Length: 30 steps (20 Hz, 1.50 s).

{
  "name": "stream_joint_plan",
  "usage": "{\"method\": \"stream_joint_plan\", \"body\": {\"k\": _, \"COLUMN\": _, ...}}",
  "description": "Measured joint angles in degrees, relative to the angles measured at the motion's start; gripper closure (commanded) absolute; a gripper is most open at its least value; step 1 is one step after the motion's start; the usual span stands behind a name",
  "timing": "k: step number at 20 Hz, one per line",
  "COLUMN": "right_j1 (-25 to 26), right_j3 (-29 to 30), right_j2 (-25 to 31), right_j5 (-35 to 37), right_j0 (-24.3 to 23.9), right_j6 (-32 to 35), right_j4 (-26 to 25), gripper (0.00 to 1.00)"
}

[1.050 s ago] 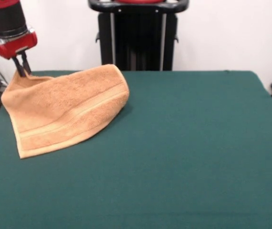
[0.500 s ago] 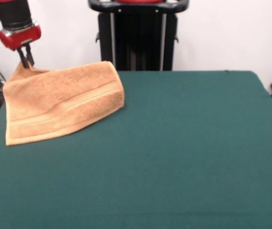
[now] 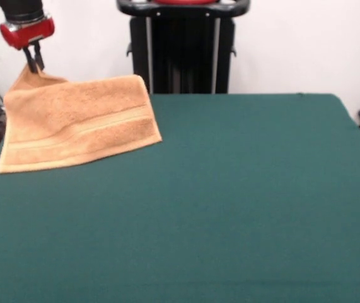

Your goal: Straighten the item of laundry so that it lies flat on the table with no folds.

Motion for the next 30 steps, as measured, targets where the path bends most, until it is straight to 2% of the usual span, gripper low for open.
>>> {"method": "stream_joint_plan", "body": {"k": 7, "right_j1": -0.72, "right_j3": 0.45, "right_j2": -1.85, "right_j5": -0.01, "right_j0": -1.18, "right_j6": 0.00, "right_j4": -3.75, "gripper": 1.00}}
{"method": "stream_joint_plan", "body": {"k": 17, "right_j1": 2.46, "right_j3": 0.43, "right_j2": -5.24, "right_j5": -0.01, "right_j0": -1.26, "right_j6": 0.00, "right_j4": -10.12, "gripper": 1.00}}
{"method": "stream_joint_plan", "body": {"k": 30, "right_j1": 5.93, "right_j3": 0.20, "right_j2": -6.59, "right_j5": -0.01, "right_j0": -0.54, "right_j6": 0.00, "right_j4": -10.79, "gripper": 1.00}}
